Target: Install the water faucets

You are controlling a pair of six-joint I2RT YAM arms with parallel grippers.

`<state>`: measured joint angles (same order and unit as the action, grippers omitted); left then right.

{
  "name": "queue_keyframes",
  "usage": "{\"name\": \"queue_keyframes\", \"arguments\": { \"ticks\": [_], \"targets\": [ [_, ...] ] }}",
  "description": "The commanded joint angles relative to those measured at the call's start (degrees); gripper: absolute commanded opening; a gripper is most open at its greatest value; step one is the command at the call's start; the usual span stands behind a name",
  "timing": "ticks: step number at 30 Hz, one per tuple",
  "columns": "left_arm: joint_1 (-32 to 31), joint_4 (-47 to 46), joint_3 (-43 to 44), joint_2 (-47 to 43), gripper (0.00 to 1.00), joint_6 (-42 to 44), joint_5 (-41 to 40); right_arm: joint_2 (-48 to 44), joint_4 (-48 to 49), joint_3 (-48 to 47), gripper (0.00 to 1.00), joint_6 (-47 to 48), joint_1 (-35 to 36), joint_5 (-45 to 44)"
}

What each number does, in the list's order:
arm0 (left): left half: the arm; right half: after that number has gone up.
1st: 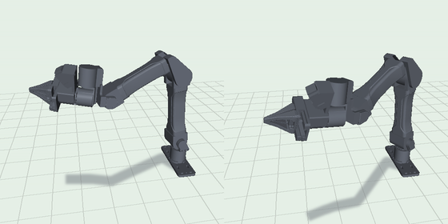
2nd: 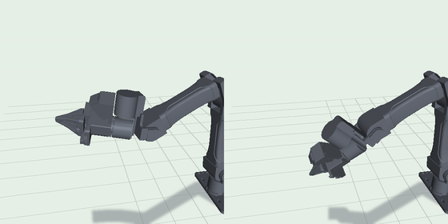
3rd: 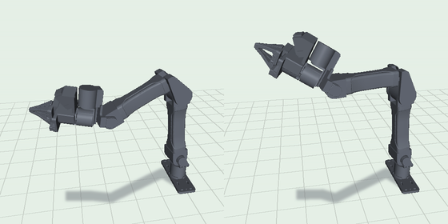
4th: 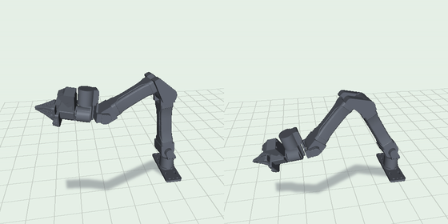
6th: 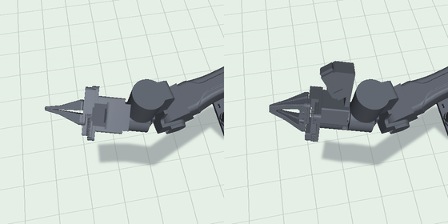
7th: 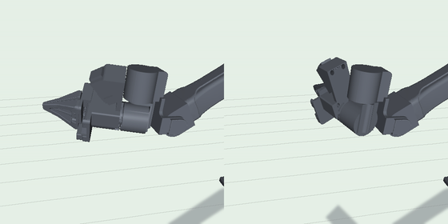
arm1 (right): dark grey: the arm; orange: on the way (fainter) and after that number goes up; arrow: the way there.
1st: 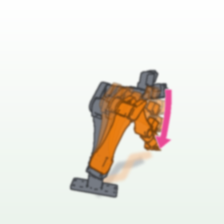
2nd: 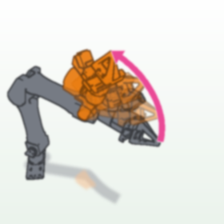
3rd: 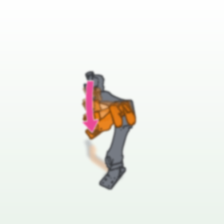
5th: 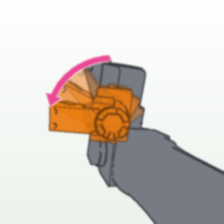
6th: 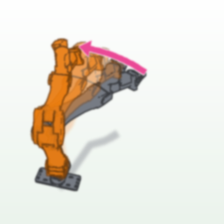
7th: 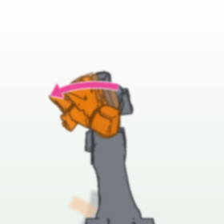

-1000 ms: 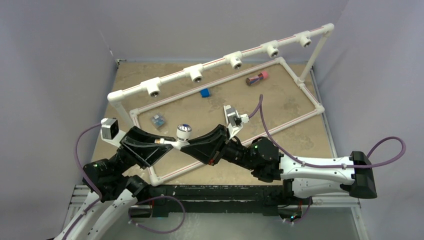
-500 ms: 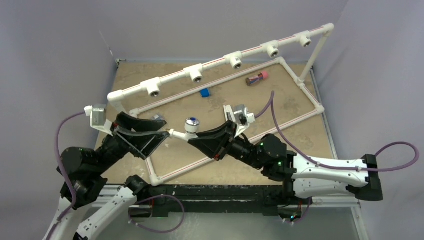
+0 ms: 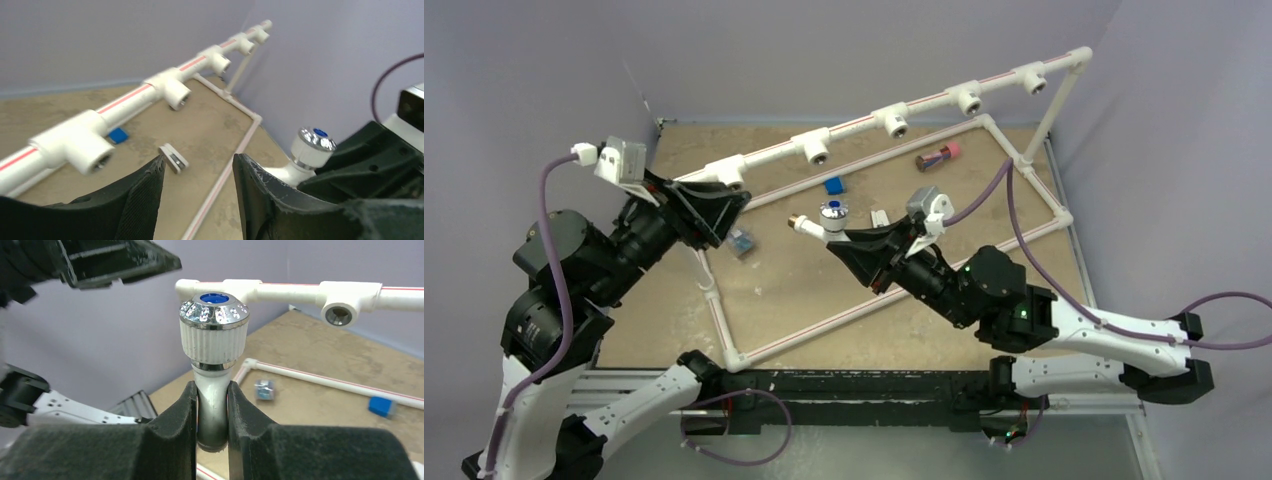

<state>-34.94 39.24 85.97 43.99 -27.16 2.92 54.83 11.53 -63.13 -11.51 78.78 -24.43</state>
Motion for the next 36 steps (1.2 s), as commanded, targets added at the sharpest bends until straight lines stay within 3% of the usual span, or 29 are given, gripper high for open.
{"name": "queue_keyframes", "arguments": {
  "ticks": [1, 4, 7, 13, 17, 21, 25, 36],
  "targets": [
    [-0.05, 3.39, 5.60, 2.89, 0.51, 11.09, -16.02, 2.29, -4.61, -5.41, 0.00, 8.87, 0.05, -2.97],
    [-0.09, 0.87, 6.15, 4.74, 0.46, 16.26, -26.40, 3.73, -4.58, -7.27, 0.00, 11.28, 0.05, -3.47],
    [-0.08, -5.30, 3.58, 5.44, 0.26, 21.13, -35.16, 5.37, -2.33, -8.00, 0.00, 14.94, 0.05, -3.79],
    [-0.09, -24.45, -5.41, 7.05, 0.00, 33.79, -44.38, 10.04, 3.08, -9.37, 0.00, 20.62, 0.05, -5.79],
    [0.07, -44.85, -13.47, 9.94, 0.00, 47.34, -49.24, 11.62, 7.89, -8.65, 0.00, 24.95, 0.05, -5.50],
    [3.72, -51.56, -14.99, 11.03, 0.00, 48.80, -46.83, 11.57, 9.92, -7.50, 0.00, 25.39, 0.05, -3.75],
    [13.68, -42.58, -12.25, 14.17, 0.00, 39.25, -40.22, 11.97, 10.83, -7.42, 0.00, 25.67, 0.05, -2.48],
    [21.28, -36.37, -15.28, 14.30, 0.00, 33.17, -32.43, 12.45, 14.47, -6.24, 0.00, 29.05, 0.05, 0.77]
  ]
}}
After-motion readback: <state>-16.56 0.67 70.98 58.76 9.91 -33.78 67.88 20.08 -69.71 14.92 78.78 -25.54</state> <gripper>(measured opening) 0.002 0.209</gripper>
